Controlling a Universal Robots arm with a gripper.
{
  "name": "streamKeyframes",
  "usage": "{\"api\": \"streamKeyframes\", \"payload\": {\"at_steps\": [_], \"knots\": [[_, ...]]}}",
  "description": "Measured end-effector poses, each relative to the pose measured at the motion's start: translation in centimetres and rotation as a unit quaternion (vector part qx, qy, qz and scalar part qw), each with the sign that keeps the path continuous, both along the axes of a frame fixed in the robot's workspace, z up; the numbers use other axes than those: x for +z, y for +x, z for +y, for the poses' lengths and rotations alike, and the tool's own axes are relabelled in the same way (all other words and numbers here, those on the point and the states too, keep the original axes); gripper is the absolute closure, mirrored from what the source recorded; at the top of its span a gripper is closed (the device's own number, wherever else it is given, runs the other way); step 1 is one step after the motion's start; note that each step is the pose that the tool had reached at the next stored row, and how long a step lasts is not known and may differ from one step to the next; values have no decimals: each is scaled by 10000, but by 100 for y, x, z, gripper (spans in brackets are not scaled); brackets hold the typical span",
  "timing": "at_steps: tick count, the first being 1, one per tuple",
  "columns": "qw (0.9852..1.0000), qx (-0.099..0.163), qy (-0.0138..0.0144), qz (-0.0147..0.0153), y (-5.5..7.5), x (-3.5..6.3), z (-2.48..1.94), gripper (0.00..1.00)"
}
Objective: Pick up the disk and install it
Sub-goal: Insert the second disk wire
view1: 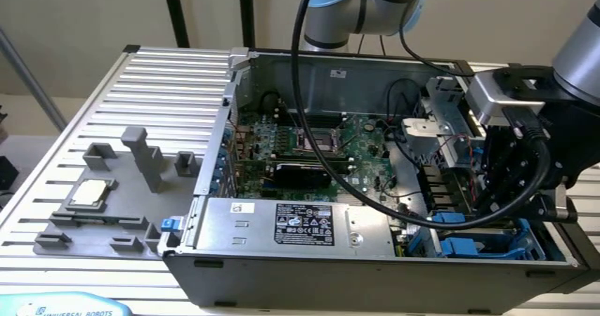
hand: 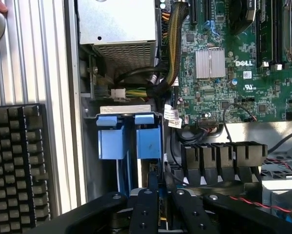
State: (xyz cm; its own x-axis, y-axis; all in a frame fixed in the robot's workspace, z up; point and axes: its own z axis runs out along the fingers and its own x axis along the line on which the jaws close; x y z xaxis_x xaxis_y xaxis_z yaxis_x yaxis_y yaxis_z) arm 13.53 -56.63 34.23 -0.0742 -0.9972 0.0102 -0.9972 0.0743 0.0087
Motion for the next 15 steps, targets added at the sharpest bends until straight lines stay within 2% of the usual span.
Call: {"api": "streamKeyframes", "payload": {"at_steps": [15], "knots": [[10000,-1,13,0,14,-55,-6,82]]}}
